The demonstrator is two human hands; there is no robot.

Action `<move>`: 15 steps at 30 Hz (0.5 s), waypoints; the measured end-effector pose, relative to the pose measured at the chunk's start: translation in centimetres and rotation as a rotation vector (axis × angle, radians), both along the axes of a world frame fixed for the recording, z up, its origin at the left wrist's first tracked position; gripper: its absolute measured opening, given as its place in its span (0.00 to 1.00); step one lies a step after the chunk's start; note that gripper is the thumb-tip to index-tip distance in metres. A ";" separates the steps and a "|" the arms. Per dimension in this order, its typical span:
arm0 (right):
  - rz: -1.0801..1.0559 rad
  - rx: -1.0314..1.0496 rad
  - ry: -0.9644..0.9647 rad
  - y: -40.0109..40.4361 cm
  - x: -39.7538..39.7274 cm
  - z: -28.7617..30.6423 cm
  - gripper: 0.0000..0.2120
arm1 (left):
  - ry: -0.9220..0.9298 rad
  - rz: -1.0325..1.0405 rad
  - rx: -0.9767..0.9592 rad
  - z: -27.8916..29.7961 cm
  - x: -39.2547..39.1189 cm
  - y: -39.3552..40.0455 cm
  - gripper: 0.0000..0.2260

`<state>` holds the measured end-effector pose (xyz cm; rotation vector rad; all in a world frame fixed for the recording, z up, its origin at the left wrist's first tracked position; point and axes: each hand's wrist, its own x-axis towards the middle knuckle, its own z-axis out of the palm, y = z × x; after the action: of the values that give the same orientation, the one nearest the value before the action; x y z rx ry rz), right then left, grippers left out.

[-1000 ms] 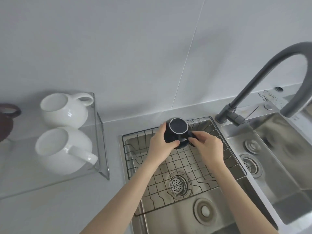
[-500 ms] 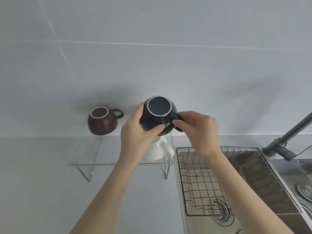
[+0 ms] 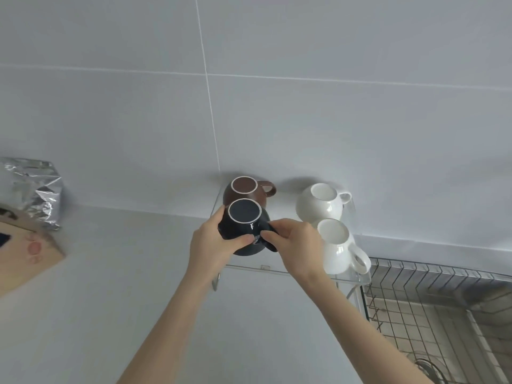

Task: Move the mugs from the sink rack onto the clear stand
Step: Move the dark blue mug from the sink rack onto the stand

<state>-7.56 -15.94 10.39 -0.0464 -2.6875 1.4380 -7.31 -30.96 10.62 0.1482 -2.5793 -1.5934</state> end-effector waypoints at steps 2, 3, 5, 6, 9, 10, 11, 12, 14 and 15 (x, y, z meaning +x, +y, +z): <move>-0.002 0.005 -0.016 -0.6 -0.1 -0.5 0.05 | -0.025 0.006 -0.005 -0.6 -0.2 -0.6 0.26; 0.001 0.010 -0.017 -0.9 -0.2 -0.7 0.05 | -0.033 0.006 -0.005 -0.8 -0.2 -0.9 0.25; 0.007 0.017 -0.014 -1.2 -0.2 -1.0 0.06 | -0.048 0.011 -0.010 -1.3 -0.2 -1.2 0.25; 0.007 0.020 -0.014 -1.4 -0.1 -1.2 0.06 | -0.054 0.014 -0.014 -1.5 -0.1 -1.3 0.26; 0.006 0.018 -0.026 -1.8 -0.1 -1.5 0.06 | -0.071 0.027 -0.030 -1.9 0.2 -1.6 0.25; 0.004 0.013 -0.030 -1.9 -0.1 -1.6 0.05 | -0.072 0.025 -0.035 -2.0 0.2 -1.7 0.24; 0.002 0.006 -0.036 -2.0 0.0 -1.7 0.05 | -0.071 0.021 -0.042 -2.3 0.3 -1.7 0.23; 0.000 -0.002 -0.043 -2.1 0.0 -1.8 0.05 | -0.071 0.018 -0.049 -2.5 0.3 -1.8 0.23; -0.003 -0.012 -0.051 -2.3 0.1 -2.1 0.05 | -0.076 0.016 -0.050 -2.8 0.4 -1.9 0.23; -0.004 -0.011 -0.051 -2.4 0.1 -2.2 0.05 | -0.079 0.015 -0.045 -2.9 0.4 -1.9 0.23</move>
<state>-7.46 -18.30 8.16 -0.0900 -2.7182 1.4707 -6.90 -32.91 7.67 0.2314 -2.6637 -1.5540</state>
